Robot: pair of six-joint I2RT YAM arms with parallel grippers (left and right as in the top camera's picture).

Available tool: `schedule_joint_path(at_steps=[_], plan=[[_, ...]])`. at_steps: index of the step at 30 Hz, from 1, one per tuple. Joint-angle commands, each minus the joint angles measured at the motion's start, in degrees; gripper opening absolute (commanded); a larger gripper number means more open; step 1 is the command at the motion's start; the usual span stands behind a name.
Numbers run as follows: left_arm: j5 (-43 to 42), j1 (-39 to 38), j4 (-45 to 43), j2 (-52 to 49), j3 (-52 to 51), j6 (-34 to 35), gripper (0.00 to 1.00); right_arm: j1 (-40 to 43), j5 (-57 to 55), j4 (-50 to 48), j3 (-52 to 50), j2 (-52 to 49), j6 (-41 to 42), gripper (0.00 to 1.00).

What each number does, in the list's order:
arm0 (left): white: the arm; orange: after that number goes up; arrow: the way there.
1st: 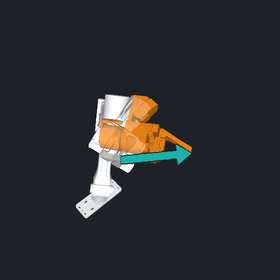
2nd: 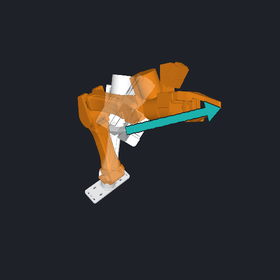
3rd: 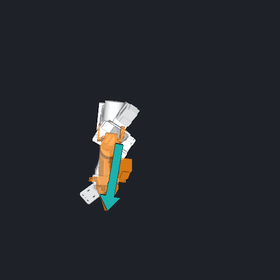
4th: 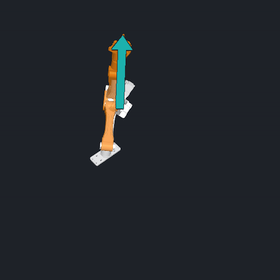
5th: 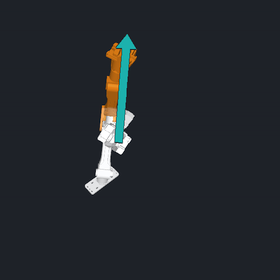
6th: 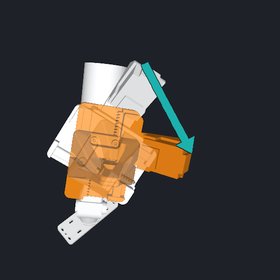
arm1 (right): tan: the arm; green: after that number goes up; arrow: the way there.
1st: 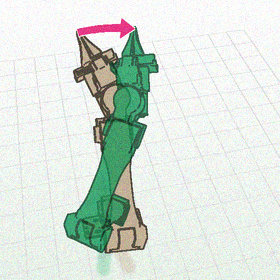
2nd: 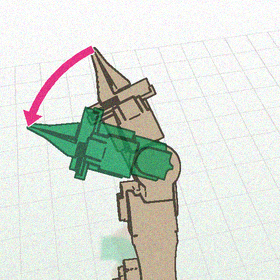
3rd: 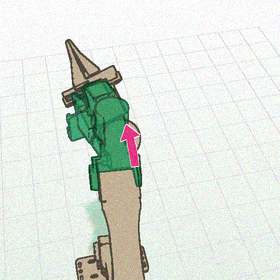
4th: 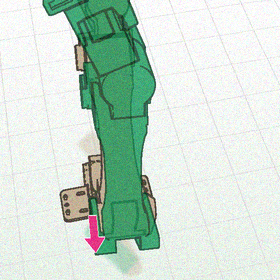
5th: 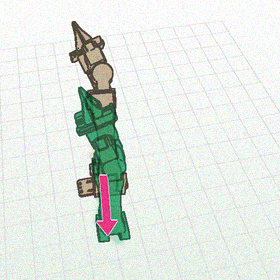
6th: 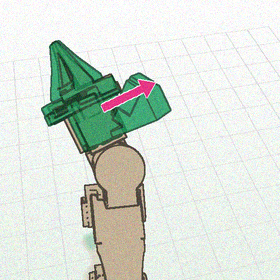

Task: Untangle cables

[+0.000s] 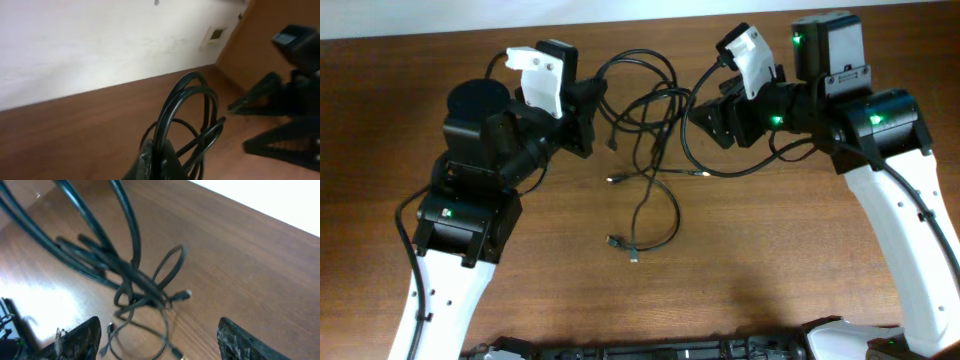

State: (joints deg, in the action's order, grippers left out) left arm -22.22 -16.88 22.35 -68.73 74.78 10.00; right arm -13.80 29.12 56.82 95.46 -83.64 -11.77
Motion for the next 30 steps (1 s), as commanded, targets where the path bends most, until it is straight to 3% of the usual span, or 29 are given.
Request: schedule_joint_path(at_steps=[1, 8, 12, 17, 21, 23, 26, 30], plan=[[-2.84, 0.15, -1.16, 1.49, 0.7, 12.59, 0.0, 0.35, -2.75, -1.36, 0.46, -0.33, 0.22, 0.72], [-13.0, 0.04, -5.77, 1.53, 0.7, 20.7, 0.0, 0.35, -6.82, -3.32, 0.44, -0.98, 0.24, 0.72], [-16.5, 0.04, -6.49, 1.6, 0.7, 21.29, 0.0, 0.37, -8.87, -4.94, 0.44, -3.23, 0.57, 0.7], [-19.65, 0.04, -6.1, 1.73, 0.7, 21.27, 0.0, 0.42, -10.21, -12.15, 0.44, -7.13, 9.49, 0.68], [-20.68, 0.04, -5.55, 2.51, 0.7, 21.27, 0.0, 0.44, -26.58, -14.82, 0.44, -9.16, 23.91, 0.66], [-21.11, 0.04, -5.38, 3.3, 0.7, 21.27, 0.0, 1.31, -33.81, -14.32, 0.44, -10.27, 29.4, 0.66], [-19.63, 0.63, -5.11, 5.22, 0.7, 19.87, 0.0, 6.93, -34.99, -10.34, 0.44, -11.63, 35.69, 0.66], [-10.14, 3.82, -1.25, 8.83, 0.7, 19.52, 0.0, 16.44, -34.75, -3.32, 0.44, -12.15, 36.68, 0.66]])
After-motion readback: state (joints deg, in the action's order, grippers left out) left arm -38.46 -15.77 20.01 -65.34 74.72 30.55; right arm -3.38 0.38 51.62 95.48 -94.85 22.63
